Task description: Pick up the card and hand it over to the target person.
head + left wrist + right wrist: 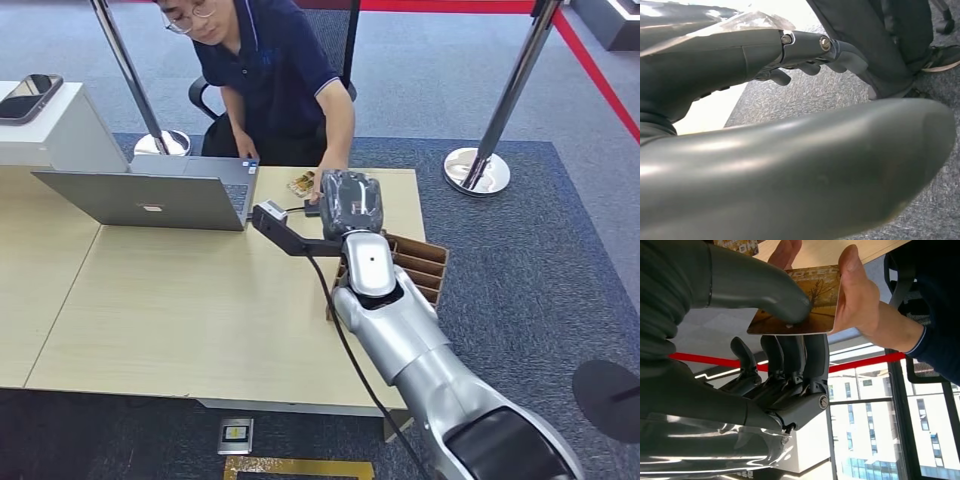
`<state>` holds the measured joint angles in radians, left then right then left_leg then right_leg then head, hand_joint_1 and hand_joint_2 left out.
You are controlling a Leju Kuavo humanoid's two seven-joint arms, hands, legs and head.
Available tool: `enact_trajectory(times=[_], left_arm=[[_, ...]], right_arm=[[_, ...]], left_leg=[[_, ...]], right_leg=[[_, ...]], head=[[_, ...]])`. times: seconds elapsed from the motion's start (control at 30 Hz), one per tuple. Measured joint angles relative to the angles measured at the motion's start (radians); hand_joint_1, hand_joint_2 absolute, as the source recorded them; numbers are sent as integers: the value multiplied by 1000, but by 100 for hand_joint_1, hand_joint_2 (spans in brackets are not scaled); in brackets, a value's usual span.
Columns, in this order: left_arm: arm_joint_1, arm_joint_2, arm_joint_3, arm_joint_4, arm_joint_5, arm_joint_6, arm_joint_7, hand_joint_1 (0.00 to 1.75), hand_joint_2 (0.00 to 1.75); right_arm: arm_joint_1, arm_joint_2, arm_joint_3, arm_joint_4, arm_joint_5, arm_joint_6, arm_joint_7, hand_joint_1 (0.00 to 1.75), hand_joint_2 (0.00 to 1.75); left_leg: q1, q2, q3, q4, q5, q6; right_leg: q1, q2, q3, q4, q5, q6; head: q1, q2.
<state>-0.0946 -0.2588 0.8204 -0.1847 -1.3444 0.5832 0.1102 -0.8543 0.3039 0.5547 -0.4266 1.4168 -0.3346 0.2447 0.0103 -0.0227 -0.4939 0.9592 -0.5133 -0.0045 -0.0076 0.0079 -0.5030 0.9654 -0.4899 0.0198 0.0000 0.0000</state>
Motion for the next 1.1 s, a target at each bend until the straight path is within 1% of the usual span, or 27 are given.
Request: enact_trajectory(times=[0.07, 0.1, 0.17, 0.3, 0.47, 0.53, 0.67, 0.73, 0.8, 0.9, 0.97, 1.0, 1.07, 1.1], left_arm=[[0, 0, 1, 0, 0, 0, 0, 0, 0], [0, 1, 1, 0, 0, 0, 1, 0, 0], [0, 1, 1, 0, -2, 0, 2, 0, 0], [0, 3, 1, 0, -5, 0, 7, 0, 0], [1, 0, 15, -3, 5, 4, 13, 0, 0], [3, -2, 19, -4, 10, 5, 15, 0, 0], [5, -3, 22, -5, 9, 3, 17, 0, 0], [6, -3, 21, -6, 7, 1, 20, 0, 0], [6, -4, 22, -7, 7, 1, 21, 0, 0], [6, -7, 33, -8, 16, 6, 23, 0, 0], [6, -10, 38, -8, 22, 10, 22, 0, 0], [6, -11, 39, -9, 25, 11, 22, 0, 0], [6, -13, 42, -8, 29, 14, 22, 0, 0], [6, -15, 43, -8, 32, 15, 21, 0, 0]], right_arm=[[0, -1, 0, -1, 4, -4, 0, 9, 175], [-1, -1, -1, -3, 7, -7, 0, 0, 175], [-3, -3, -4, -7, 8, -14, -3, 0, 175], [2, -6, -14, -22, 9, -45, -14, 0, 0], [39, -13, -30, -77, 7, -118, -38, 0, 0], [90, -38, -45, -154, 13, -167, -37, 0, 0], [211, -104, -95, -339, 48, -207, -30, 0, 0], [343, -158, -164, -514, 82, -262, -11, 0, 0], [472, -203, -238, -680, 106, -301, -15, 0, 0], [643, -221, -351, -886, 115, -349, -36, 0, 0], [770, -225, -429, -1044, 42, -361, -91, 0, 0], [822, -216, -476, -1117, -9, -364, -131, 0, 0], [908, -174, -599, -1253, -114, -364, -234, 0, 0], [937, -139, -677, -1301, -163, -364, -300, 0, 0]], left_leg=[[0, 0, 0, 0, 0, 0], [0, 0, 0, 0, 0, 0], [0, 0, 0, 0, 0, 0], [0, 0, 0, 0, 0, 0], [0, 0, 0, 0, 0, 0], [0, -1, 0, 0, 0, 0], [1, -4, 1, -1, 0, 0], [1, -6, 1, -1, 1, 0], [1, -8, 2, -2, 1, 0], [1, -9, 1, -1, 0, 1], [0, -9, 1, -1, -1, 1], [0, -10, 1, -1, -1, 1], [0, -11, 0, 0, -1, 2], [0, -11, -1, 0, -2, 2]], right_leg=[[0, 0, 0, 0, 0, 0], [0, 0, 0, 0, 0, 0], [0, 0, 0, 0, 0, 0], [0, 0, -1, 0, 0, 0], [0, 0, 0, 0, 0, 0], [0, -1, 0, -1, 0, 0], [1, -4, 3, -3, 0, 0], [1, -6, 4, -4, 0, 0], [1, -7, 5, -5, -1, 0], [1, -8, 5, -5, -1, 1], [0, -8, 5, -6, -2, 1], [0, -9, 5, -6, -2, 1], [0, -10, 5, -5, -3, 1], [0, -10, 4, -4, -3, 1]], head=[[0, 0], [0, 0], [0, 0], [0, 0], [0, 0], [0, 0], [0, 0], [0, 0], [0, 0], [0, 0], [0, 0], [0, 0], [0, 0], [0, 0]])
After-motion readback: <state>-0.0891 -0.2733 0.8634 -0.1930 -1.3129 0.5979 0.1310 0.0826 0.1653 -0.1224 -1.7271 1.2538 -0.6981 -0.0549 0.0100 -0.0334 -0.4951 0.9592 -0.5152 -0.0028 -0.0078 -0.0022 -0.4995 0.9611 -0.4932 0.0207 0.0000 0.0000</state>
